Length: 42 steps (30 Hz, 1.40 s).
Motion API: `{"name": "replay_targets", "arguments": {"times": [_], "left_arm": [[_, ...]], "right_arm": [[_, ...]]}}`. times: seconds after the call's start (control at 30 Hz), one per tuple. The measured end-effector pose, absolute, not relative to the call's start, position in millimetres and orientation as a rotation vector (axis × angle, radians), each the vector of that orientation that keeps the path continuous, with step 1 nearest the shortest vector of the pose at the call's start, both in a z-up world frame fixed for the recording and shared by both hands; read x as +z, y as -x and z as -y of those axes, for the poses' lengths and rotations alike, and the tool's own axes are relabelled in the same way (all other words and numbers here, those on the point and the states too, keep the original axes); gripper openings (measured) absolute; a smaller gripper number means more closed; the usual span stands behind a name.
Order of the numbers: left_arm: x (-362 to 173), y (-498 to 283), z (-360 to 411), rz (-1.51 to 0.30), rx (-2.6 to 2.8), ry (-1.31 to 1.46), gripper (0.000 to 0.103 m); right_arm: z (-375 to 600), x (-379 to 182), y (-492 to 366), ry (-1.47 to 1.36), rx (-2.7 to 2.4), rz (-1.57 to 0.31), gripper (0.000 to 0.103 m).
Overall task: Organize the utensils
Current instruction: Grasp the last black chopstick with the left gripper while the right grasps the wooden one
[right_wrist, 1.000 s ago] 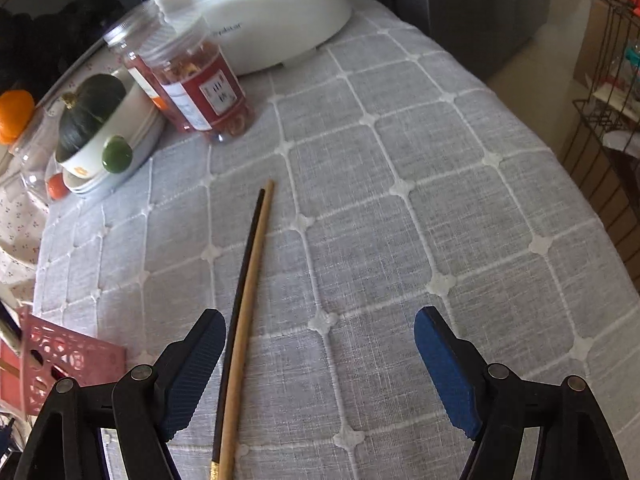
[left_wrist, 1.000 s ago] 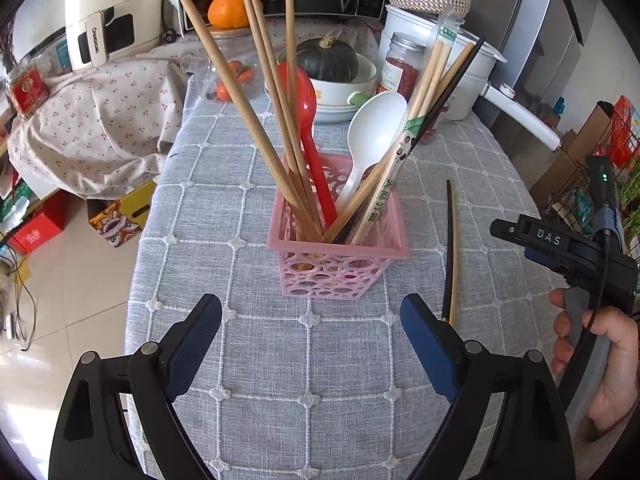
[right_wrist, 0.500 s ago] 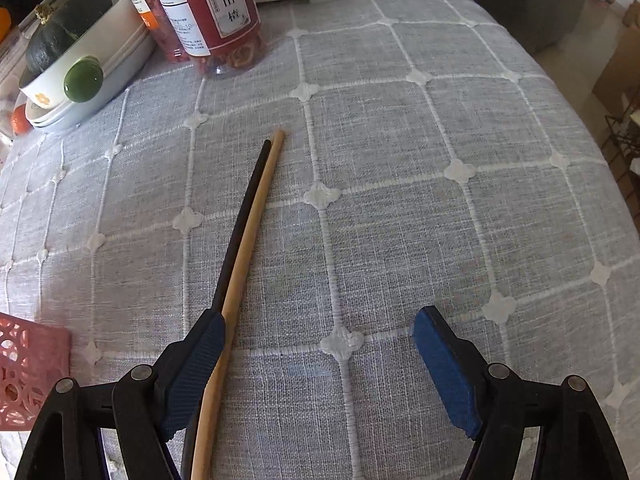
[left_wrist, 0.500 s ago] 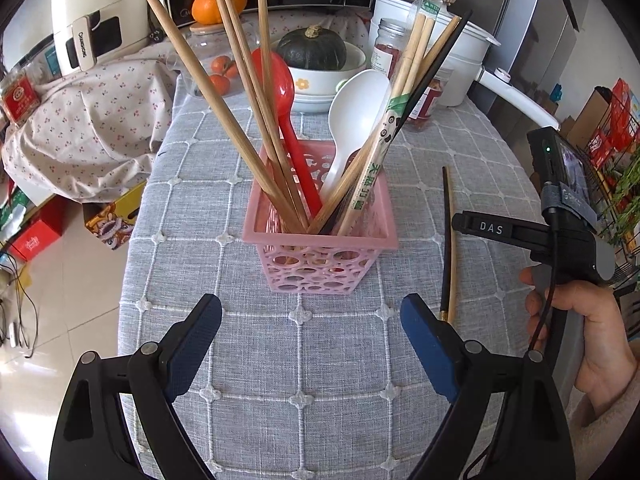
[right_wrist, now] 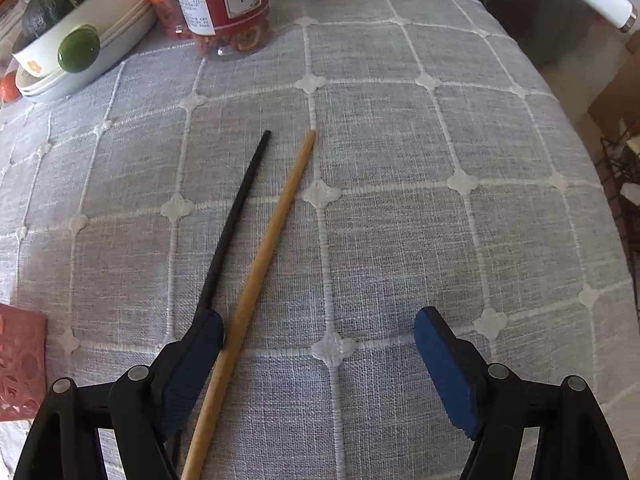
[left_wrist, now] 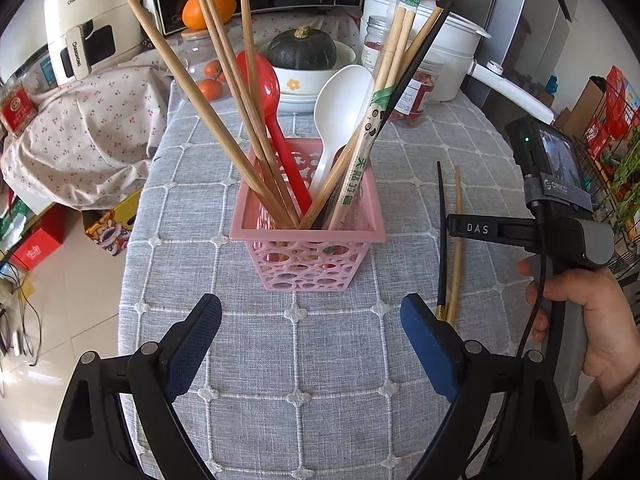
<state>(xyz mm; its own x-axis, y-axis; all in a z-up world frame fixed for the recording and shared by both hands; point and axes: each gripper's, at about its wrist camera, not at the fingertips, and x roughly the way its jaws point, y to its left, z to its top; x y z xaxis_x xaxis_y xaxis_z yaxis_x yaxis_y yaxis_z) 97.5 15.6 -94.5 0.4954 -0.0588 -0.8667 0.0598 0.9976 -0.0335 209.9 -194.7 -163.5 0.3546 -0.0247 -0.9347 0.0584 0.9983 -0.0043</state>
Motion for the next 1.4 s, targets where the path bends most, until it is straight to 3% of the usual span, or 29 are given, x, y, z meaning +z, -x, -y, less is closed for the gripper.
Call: {"name": "replay_targets", "arguments": {"times": [0.07,0.13,0.2,0.27,0.37,0.67,0.93,1.2,1.4], "left_arm": [[-94,-97,-14,-1.048,-0.078,-0.005,0.092],[-93,-96,-11,-1.046,-0.088,-0.013,0.092],[-90,-94,-8,-1.040,-0.100,-0.022,0.092],[-87,-92,-3,-1.031,-0.108,-0.038,0.092],[-83,-86,10,-1.012,-0.127,-0.072,0.092],[-83,-80,73,-1.043,-0.295,-0.127,0.090],[-106,-136,137,-1.126,-0.322,-0.219,0.040],[-144,-212,158,-1.149,-0.245,-0.306,0.020],[-165,-238,163,-1.179,-0.226,-0.313,0.017]], "right_arm": [[191,-163,-209,-0.026,-0.047,-1.198,0.080],[190,-160,-209,-0.030,-0.036,-1.191,0.068],[188,-156,-208,-0.026,-0.021,-1.191,0.035],[192,-155,-206,-0.030,-0.011,-1.205,0.015],[206,-153,-197,-0.076,0.011,-1.227,0.006],[268,-125,-164,-0.202,0.036,-1.202,0.005],[311,-106,-143,-0.311,0.071,-1.174,0.005],[337,-101,-136,-0.367,0.109,-1.162,0.005],[345,-99,-136,-0.382,0.117,-1.151,0.005]]}}
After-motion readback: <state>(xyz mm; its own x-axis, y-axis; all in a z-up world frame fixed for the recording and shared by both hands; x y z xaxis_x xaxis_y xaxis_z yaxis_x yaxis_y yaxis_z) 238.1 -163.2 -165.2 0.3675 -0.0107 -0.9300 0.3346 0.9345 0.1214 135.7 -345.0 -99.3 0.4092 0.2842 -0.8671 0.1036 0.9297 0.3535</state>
